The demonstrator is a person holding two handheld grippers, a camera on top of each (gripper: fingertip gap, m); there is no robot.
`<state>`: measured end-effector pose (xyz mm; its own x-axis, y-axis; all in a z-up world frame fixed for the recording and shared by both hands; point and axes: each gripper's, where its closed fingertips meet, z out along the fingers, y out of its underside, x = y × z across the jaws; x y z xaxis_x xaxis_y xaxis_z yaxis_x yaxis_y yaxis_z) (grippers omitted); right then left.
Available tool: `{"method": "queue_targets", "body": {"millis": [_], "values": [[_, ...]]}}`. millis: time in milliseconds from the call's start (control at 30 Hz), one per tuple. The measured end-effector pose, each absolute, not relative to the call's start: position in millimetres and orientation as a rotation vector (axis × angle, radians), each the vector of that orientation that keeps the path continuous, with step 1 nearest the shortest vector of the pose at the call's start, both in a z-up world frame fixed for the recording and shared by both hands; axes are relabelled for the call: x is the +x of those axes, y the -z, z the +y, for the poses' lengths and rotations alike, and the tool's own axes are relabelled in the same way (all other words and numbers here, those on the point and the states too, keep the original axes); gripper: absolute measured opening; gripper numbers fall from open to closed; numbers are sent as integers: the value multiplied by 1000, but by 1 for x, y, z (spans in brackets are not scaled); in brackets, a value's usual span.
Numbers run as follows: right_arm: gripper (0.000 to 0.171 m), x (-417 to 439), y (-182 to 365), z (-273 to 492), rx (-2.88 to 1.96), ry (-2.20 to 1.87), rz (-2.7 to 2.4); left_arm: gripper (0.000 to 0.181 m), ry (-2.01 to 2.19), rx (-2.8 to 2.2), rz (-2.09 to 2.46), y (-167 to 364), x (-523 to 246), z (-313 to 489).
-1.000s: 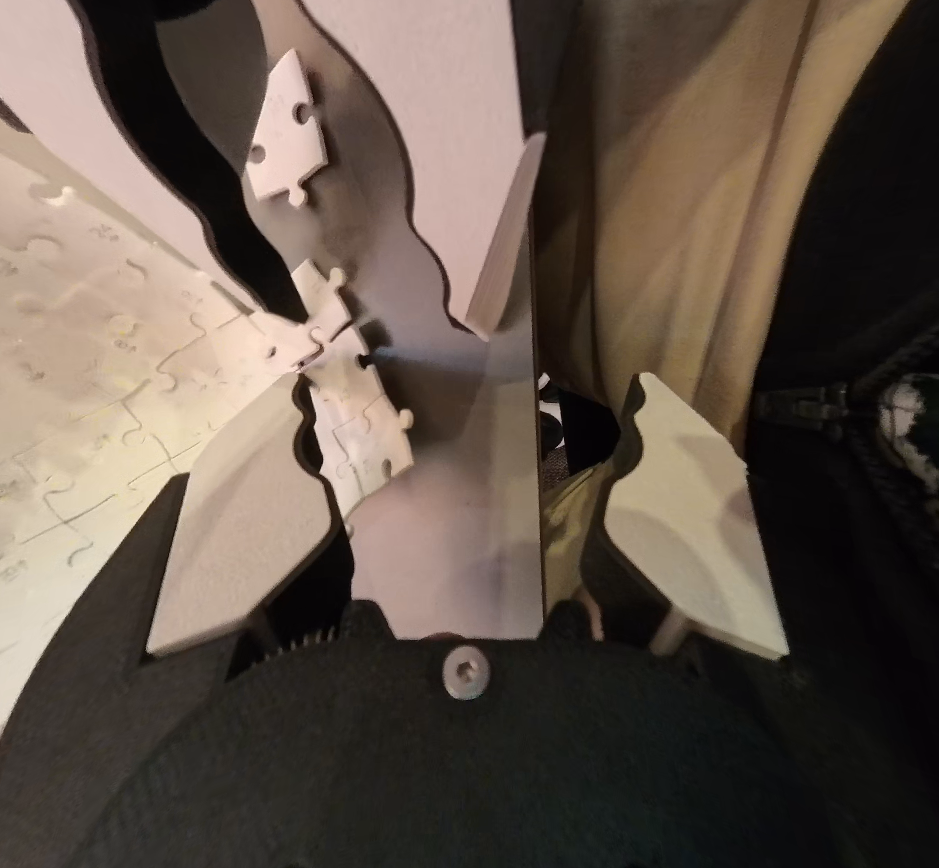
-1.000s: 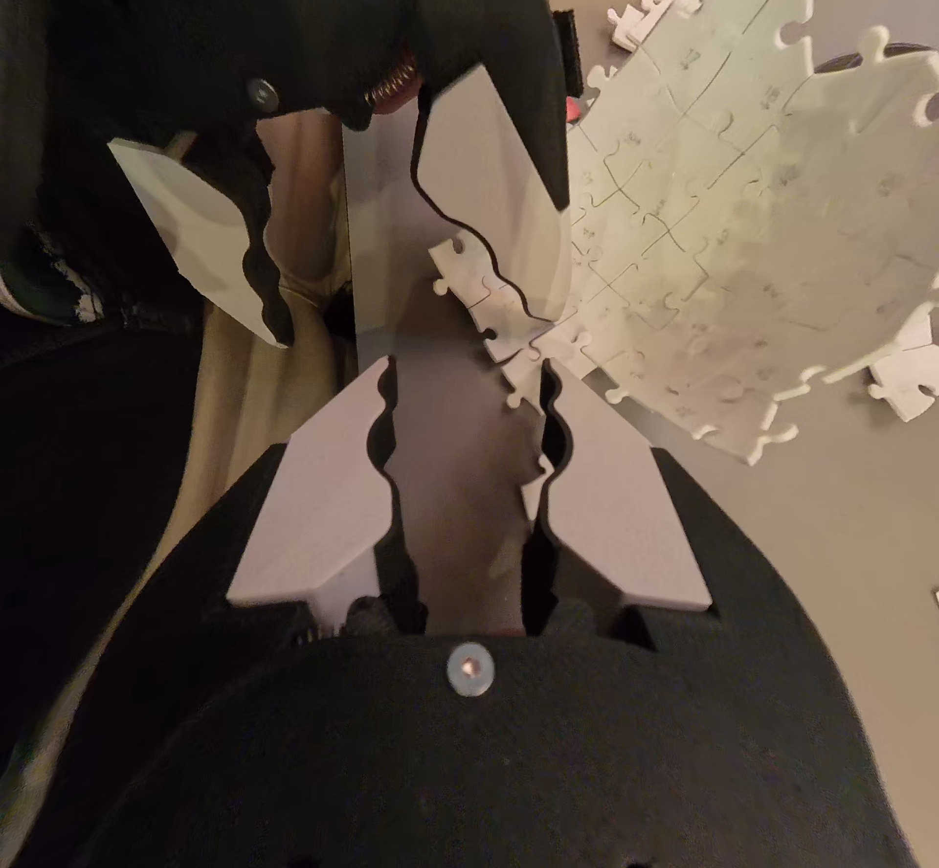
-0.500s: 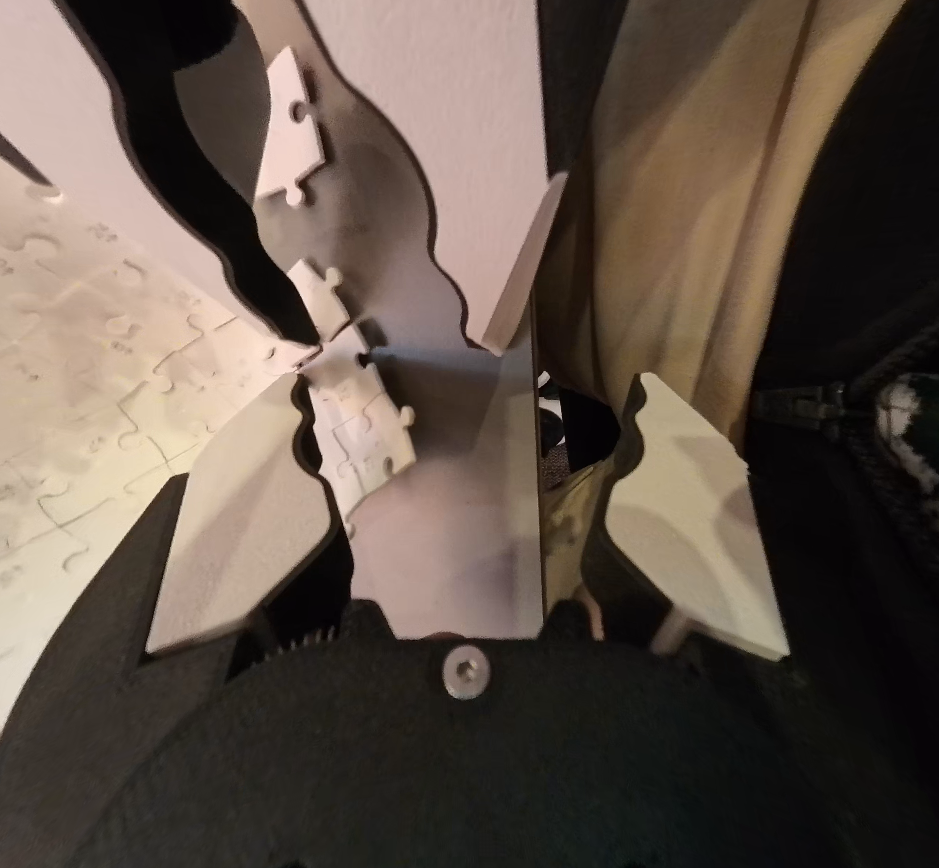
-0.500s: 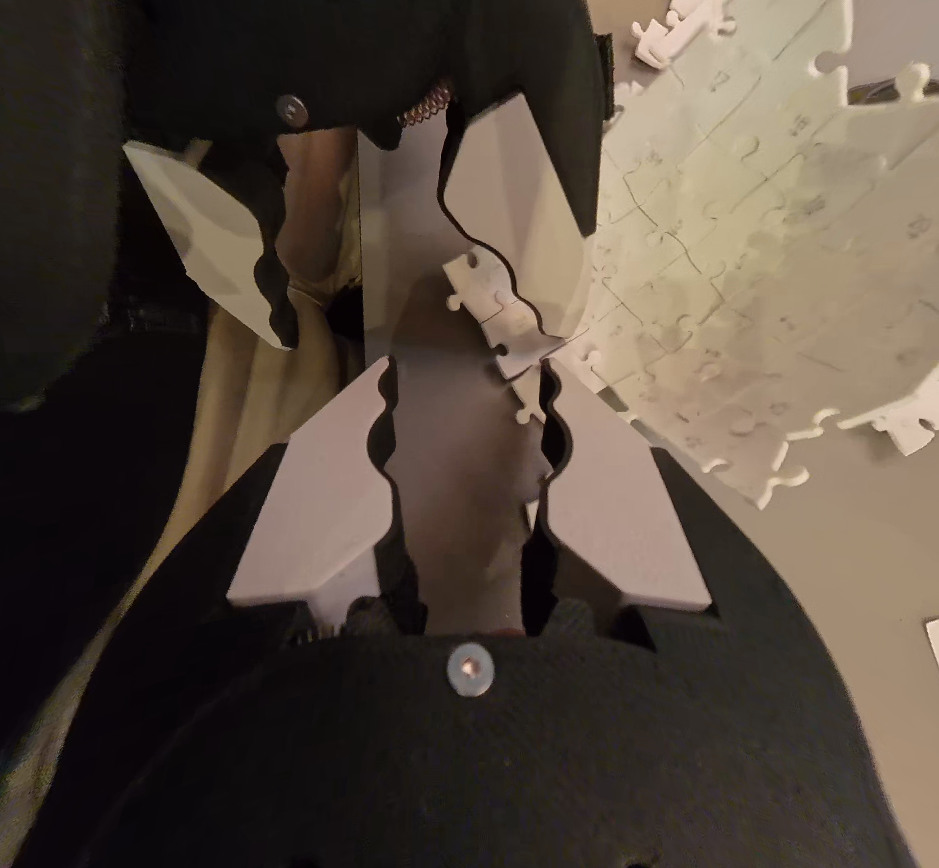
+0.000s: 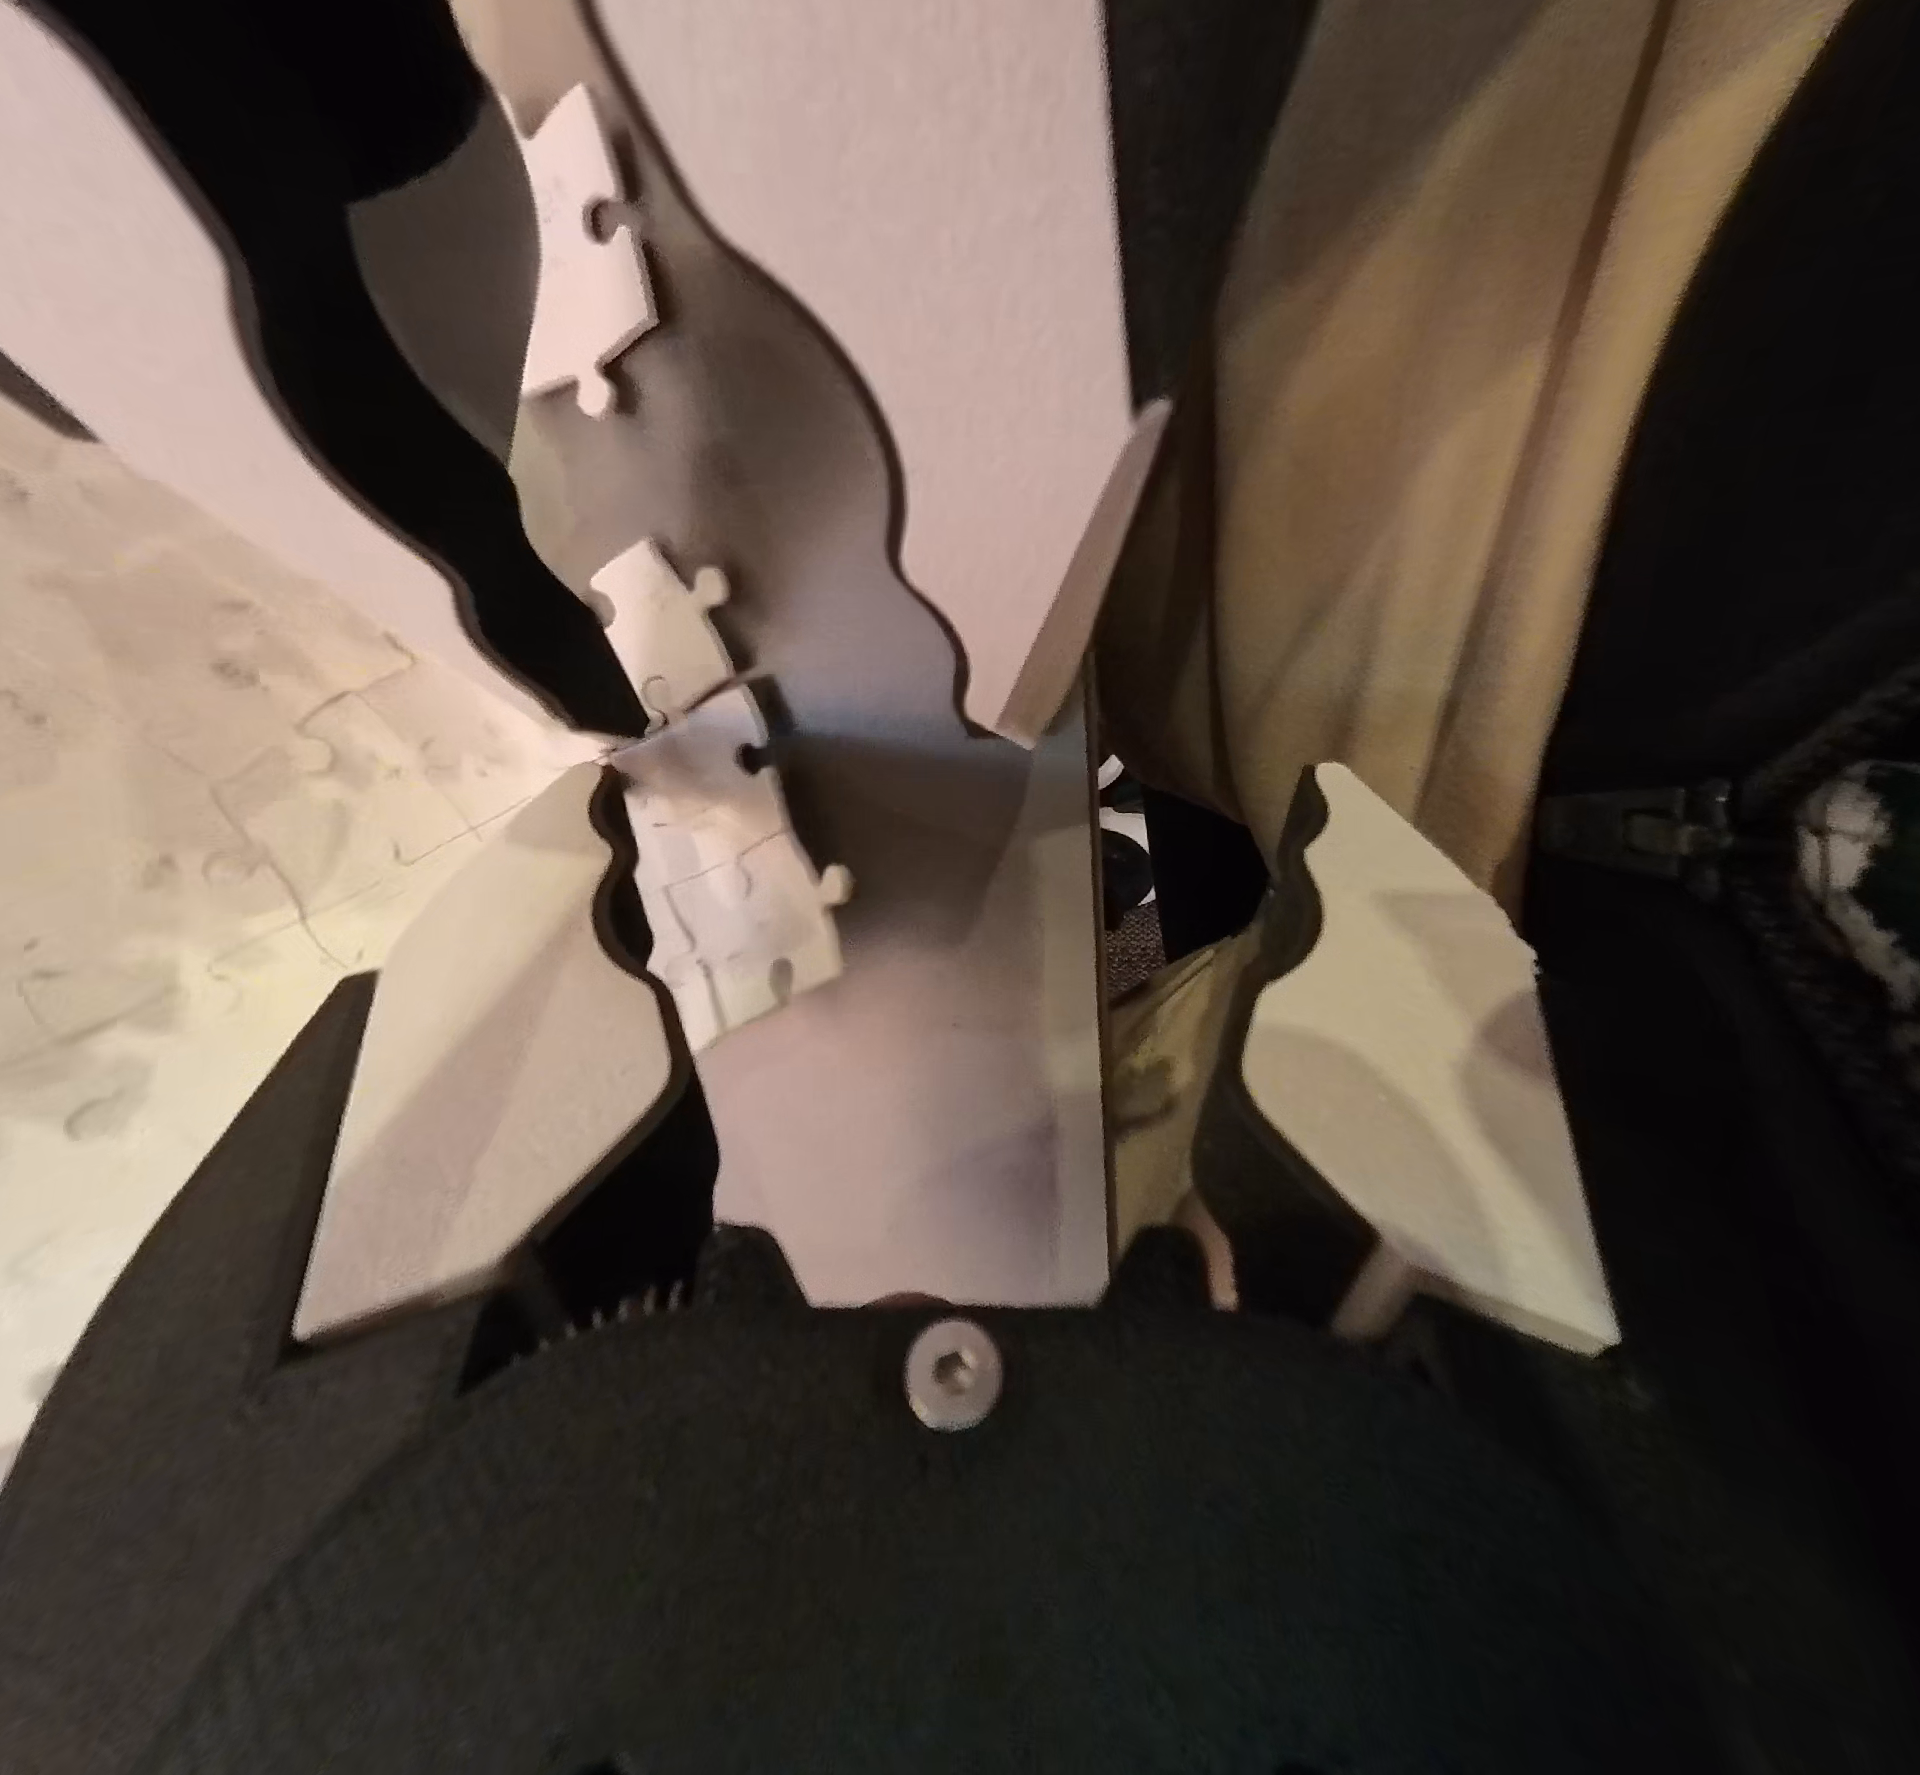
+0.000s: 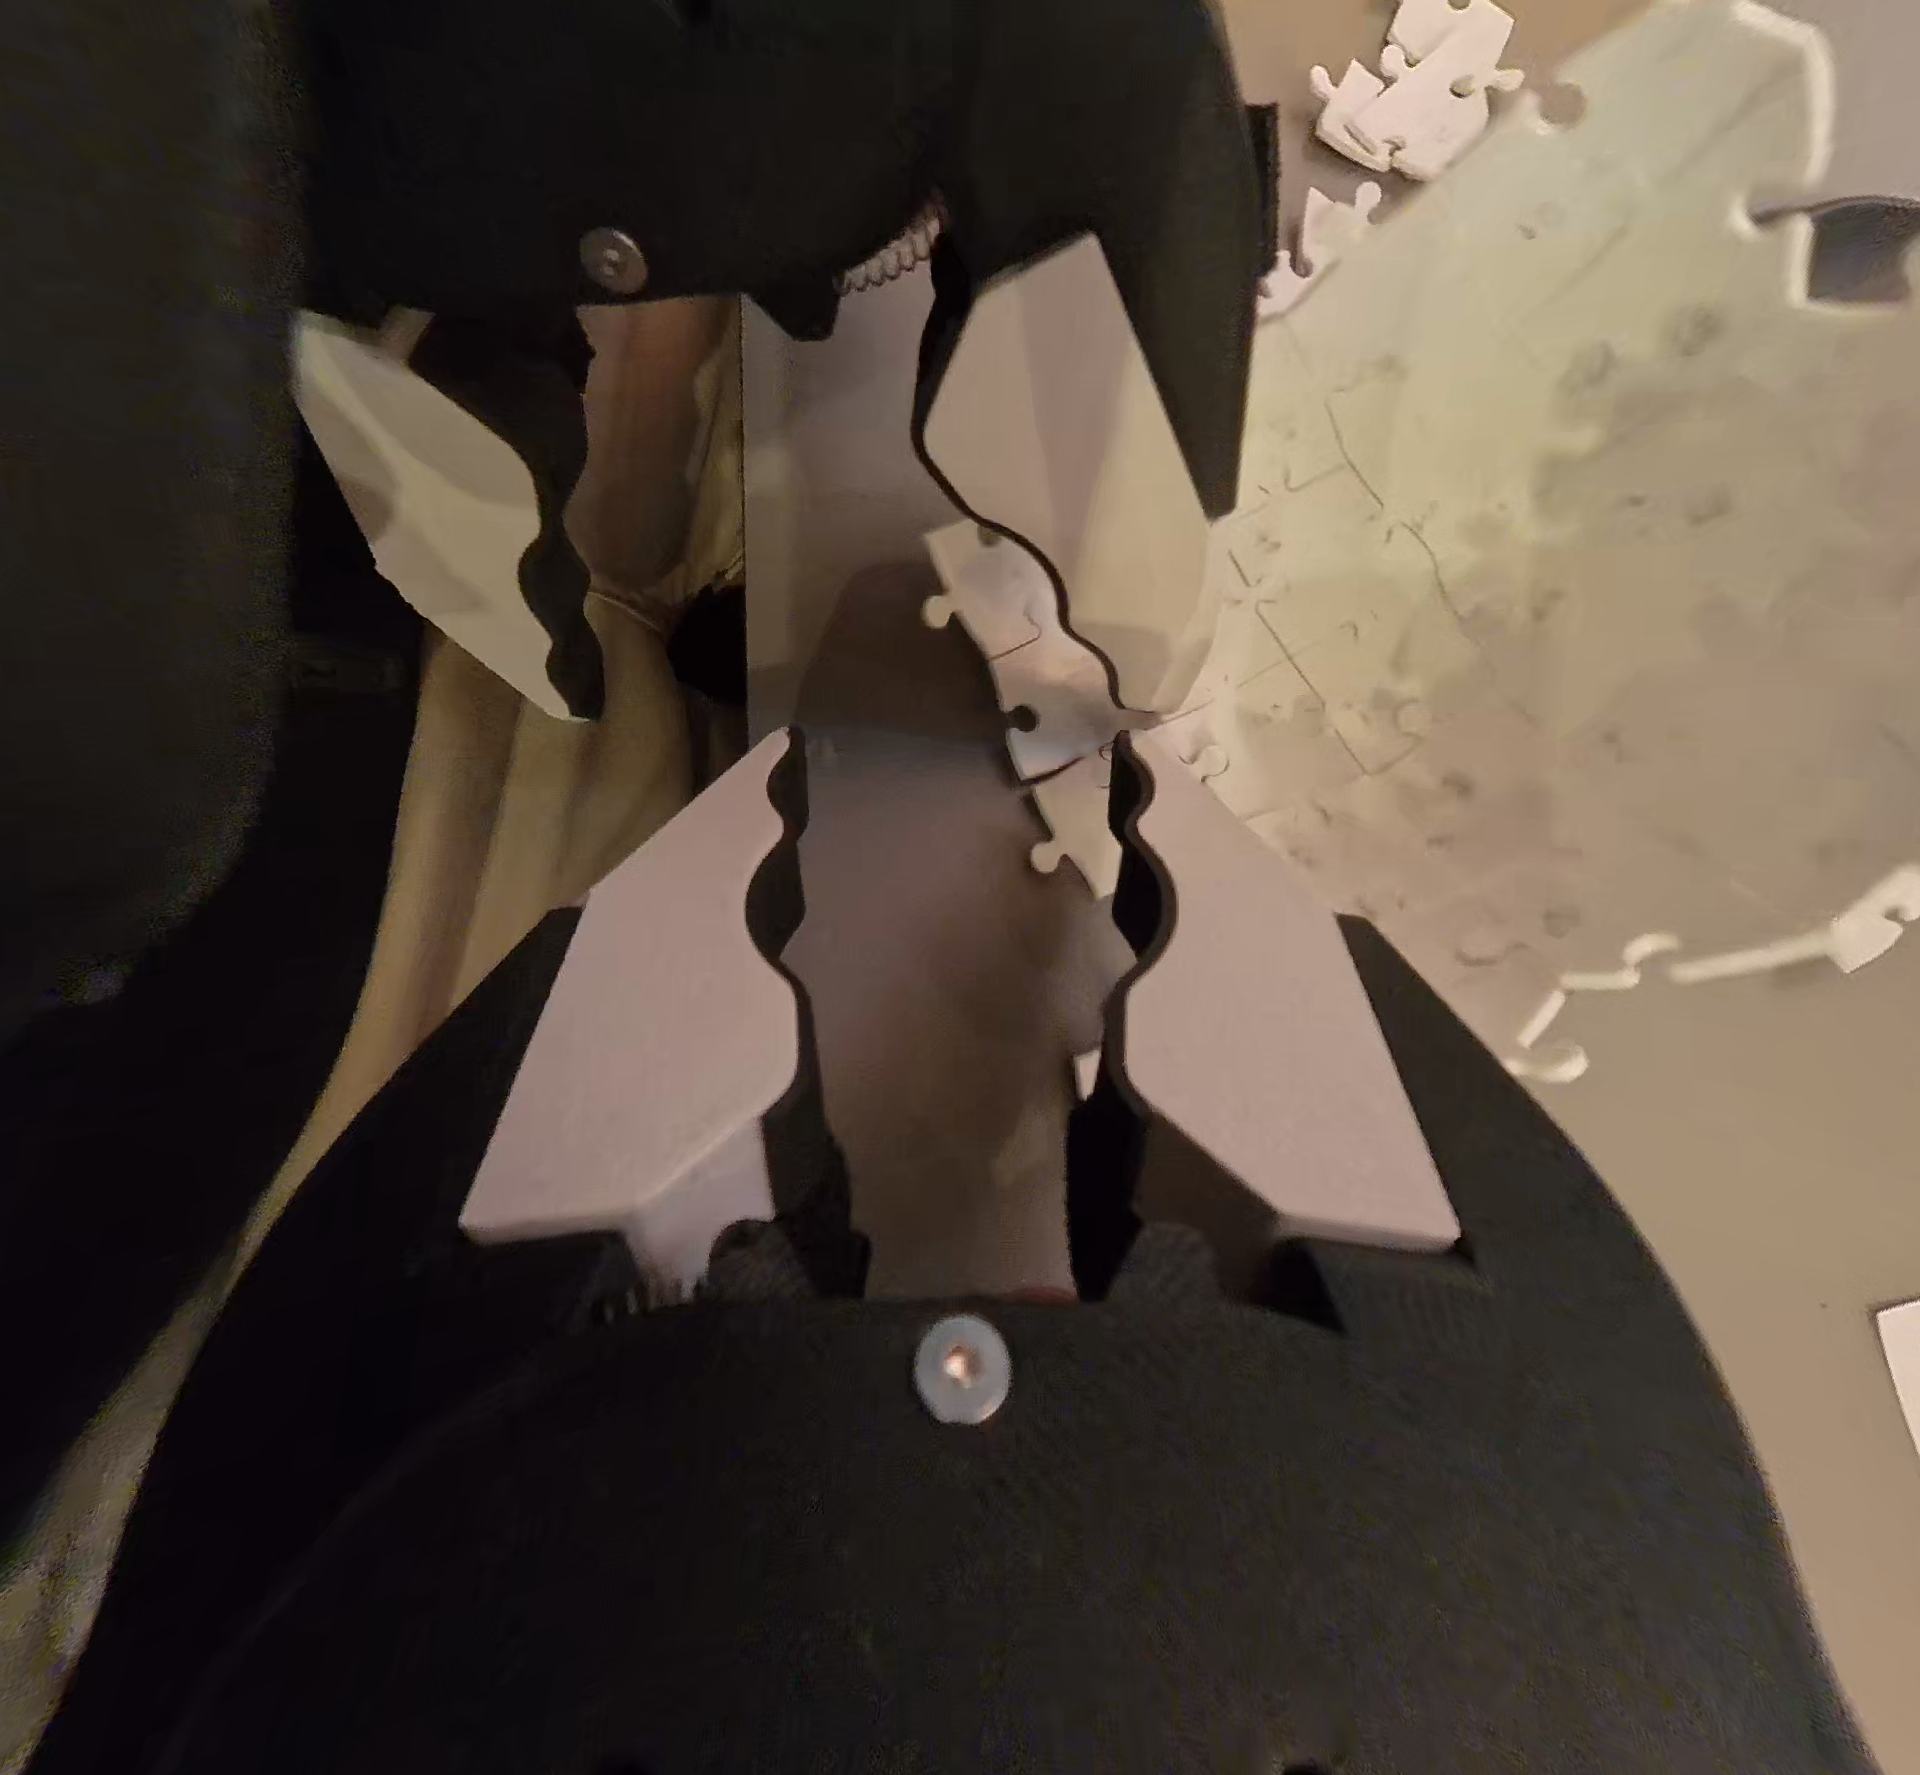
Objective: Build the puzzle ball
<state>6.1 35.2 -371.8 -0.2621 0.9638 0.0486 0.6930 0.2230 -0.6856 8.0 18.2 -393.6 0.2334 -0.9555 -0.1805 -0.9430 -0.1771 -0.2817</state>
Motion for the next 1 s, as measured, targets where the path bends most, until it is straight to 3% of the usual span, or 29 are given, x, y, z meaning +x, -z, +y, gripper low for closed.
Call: {"method": "queue_targets", "body": {"millis": [33, 433, 700, 1000], "values": [[57, 6, 372, 35, -1514, -752, -2035, 116, 51, -2181, 1760, 394, 8, 18], [56, 16, 371, 55, -1523, -659, -2012, 112, 64, -2183, 1757, 392, 6, 18], [20, 14, 370, 65, -1386, -527, -2034, 111, 77, -2187, 1748, 392, 6, 18], [3, 13, 368, 70, -1281, -435, -2028, 114, 65, -2190, 1748, 392, 3, 19]]}}
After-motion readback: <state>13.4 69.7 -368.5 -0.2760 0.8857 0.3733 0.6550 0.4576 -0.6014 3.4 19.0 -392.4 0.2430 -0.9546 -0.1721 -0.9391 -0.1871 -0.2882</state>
